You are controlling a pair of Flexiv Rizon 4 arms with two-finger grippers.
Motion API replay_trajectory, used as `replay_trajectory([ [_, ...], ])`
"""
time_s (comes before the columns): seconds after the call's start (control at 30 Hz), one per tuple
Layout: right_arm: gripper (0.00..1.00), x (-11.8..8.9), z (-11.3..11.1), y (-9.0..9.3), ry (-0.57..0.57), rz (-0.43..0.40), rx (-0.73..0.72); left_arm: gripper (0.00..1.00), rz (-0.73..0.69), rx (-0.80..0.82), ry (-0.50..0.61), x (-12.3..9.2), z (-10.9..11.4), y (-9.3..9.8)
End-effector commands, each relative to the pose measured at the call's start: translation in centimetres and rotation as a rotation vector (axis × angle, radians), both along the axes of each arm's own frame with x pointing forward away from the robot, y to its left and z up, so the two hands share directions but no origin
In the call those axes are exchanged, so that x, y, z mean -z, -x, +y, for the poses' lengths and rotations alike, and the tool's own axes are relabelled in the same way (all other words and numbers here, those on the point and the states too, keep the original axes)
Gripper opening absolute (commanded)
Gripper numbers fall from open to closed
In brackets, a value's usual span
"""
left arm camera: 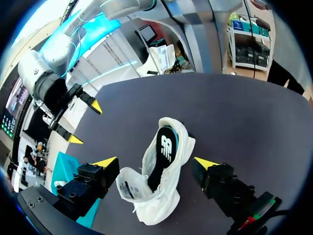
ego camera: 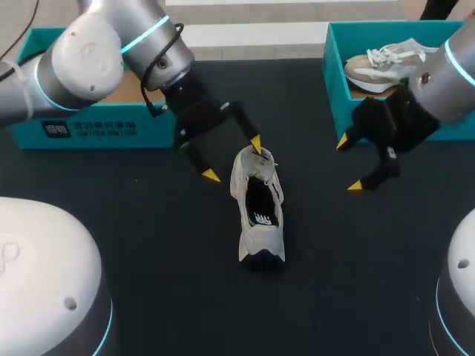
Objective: Take the shoe out of the shoebox, open the shoe tongue, remove and reinsert the insole, then place the shoe into the shoebox
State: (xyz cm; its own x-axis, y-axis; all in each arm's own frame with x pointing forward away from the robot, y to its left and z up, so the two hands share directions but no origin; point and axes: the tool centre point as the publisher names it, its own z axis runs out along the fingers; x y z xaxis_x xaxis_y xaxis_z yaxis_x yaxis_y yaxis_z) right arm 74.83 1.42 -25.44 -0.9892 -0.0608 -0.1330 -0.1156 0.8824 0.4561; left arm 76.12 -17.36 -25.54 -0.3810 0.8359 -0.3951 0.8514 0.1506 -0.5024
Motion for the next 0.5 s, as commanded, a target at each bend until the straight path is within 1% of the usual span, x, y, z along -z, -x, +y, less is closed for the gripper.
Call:
replay_trajectory([
  [0.03,1.0,-3.88,-1.8,1.67,0.017,-0.067,0.074,1.0,-0.003,0.009,-0.049,-0.79,-0.17,-0.2],
  [0.5,1.0,-3.88,-1.8,1.67,0.017,-0.067,0.074,1.0,-0.003,0.009,-0.049,-0.79,-0.17,-0.2],
])
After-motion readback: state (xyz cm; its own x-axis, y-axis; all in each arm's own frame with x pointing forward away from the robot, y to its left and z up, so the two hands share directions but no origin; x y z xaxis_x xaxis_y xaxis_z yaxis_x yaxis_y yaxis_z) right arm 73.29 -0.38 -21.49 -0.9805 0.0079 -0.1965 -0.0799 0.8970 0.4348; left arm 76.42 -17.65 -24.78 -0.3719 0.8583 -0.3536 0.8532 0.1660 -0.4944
